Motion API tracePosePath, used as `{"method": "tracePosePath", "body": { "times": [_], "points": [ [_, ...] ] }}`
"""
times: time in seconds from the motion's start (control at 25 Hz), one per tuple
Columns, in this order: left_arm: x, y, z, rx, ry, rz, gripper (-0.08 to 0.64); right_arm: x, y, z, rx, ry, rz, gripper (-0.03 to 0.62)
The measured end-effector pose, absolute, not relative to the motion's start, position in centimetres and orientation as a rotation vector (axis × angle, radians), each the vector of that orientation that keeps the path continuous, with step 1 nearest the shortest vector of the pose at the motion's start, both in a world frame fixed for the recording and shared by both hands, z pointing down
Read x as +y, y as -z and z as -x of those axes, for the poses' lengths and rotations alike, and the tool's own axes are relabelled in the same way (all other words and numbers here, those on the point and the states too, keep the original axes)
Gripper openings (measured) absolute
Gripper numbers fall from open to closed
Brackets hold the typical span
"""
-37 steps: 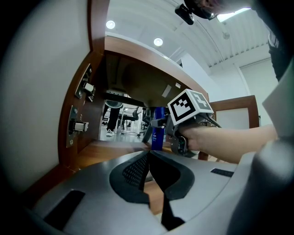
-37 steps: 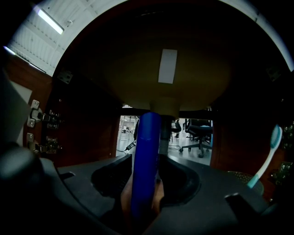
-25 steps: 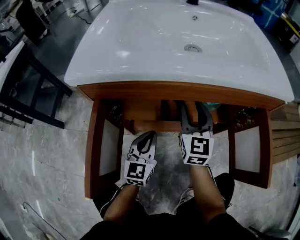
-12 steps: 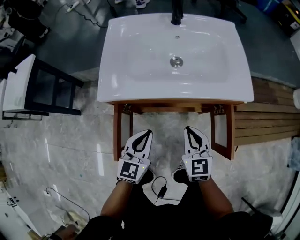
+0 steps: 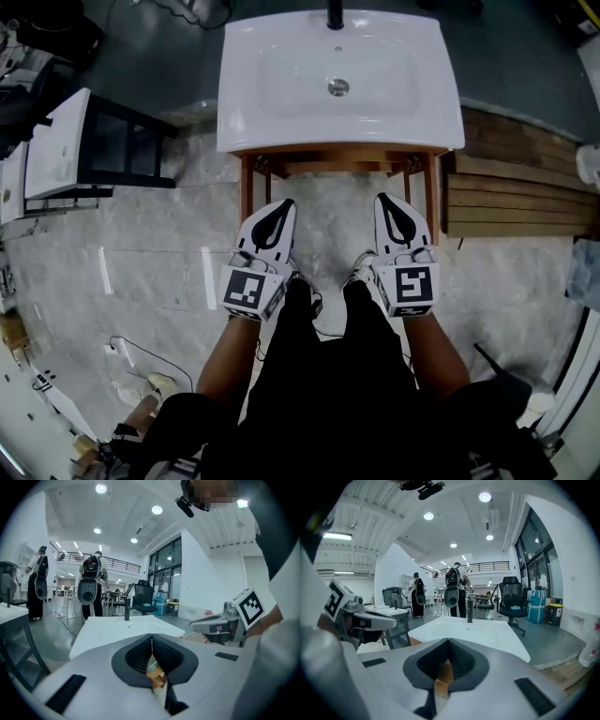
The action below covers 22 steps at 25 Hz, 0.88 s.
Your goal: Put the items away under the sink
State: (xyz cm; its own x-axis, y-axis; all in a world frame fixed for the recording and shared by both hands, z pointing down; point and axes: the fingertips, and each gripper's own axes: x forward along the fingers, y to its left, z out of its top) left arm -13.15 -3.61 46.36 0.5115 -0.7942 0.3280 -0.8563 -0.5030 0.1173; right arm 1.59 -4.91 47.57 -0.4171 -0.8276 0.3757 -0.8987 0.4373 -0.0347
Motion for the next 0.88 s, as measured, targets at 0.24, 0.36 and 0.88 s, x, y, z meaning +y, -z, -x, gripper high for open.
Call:
{"method": "tracePosePath", "body": {
  "times": [0.24, 0.36, 0.88],
  "points": [
    [-2.5, -41.7, 11.4, -1.338, -0.319, -2.557, 0.021, -4.2, -41.4, -1.3, -2.449, -0.252, -1.519, 0.020],
    [-2.0, -39.6, 11.1, -1.338, -0.299, -2.607, 0.021, -3.5, -38.7, -0.9, -2.470, -0.192, -1.533, 0.020],
    [-2.6, -34.9, 11.6, -1.432, -0.207, -2.675, 0.021, -3.0, -34.1, -2.4, -2.478, -0.045, -1.663, 0.018]
  ]
}}
